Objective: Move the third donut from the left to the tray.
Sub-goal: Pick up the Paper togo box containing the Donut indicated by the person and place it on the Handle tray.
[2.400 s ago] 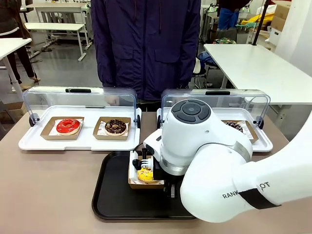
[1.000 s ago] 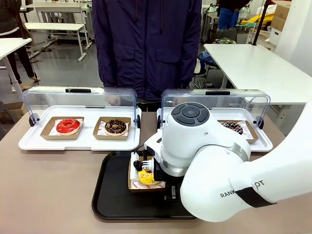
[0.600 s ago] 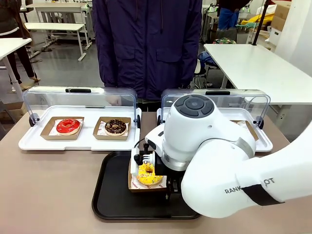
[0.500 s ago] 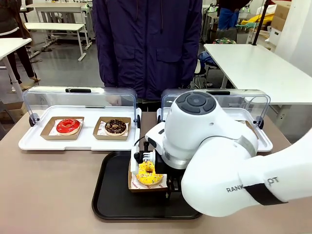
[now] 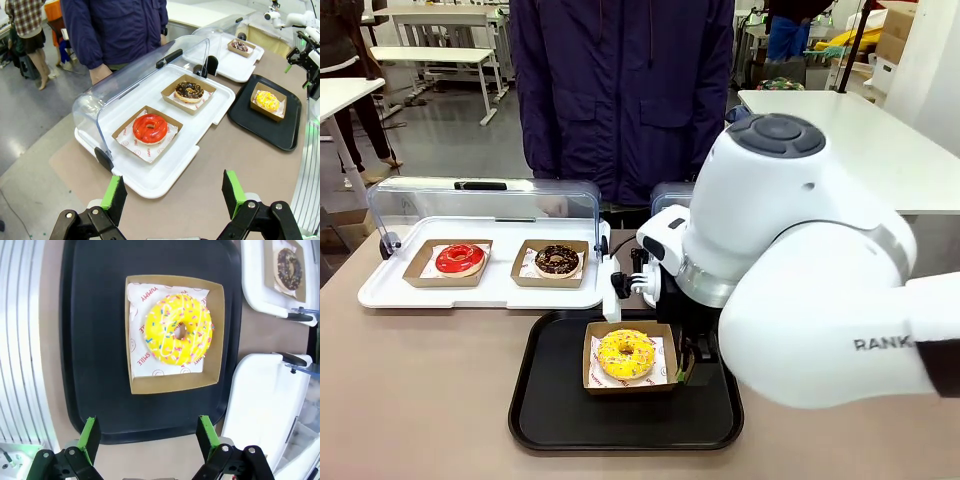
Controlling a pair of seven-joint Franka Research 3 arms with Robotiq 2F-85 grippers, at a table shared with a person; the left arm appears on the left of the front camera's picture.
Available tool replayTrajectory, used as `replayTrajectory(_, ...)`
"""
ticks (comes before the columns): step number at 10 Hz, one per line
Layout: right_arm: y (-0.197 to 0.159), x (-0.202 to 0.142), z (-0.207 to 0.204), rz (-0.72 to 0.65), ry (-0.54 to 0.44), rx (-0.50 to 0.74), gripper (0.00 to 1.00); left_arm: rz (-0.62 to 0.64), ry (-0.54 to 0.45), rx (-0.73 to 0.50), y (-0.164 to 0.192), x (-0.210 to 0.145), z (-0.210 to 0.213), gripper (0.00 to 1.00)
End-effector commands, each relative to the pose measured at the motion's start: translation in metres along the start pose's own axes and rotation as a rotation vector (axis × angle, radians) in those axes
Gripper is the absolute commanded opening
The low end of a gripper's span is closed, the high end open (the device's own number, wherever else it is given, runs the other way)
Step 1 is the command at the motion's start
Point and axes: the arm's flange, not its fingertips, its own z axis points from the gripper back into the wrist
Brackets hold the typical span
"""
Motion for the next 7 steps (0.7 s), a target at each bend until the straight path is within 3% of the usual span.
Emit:
replayTrajectory(1, 0.012, -0.027, 0.007, 0.035, -0.056, 0.043, 1.0, -0.01, 0.004, -0.006, -0.001, 0.001, 0.001, 1.0)
replayTrajectory(2, 0.0, 0.0, 0.0, 0.0, 0.0, 0.0, 1.0, -0.01, 0.004, -0.006, -0.001, 0.001, 0.001, 1.0)
replayTrajectory(7, 0.0, 0.0, 0.0, 0.0, 0.0, 0.0, 1.0, -0.01, 0.004, -0.006, -0.001, 0.001, 0.001, 1.0)
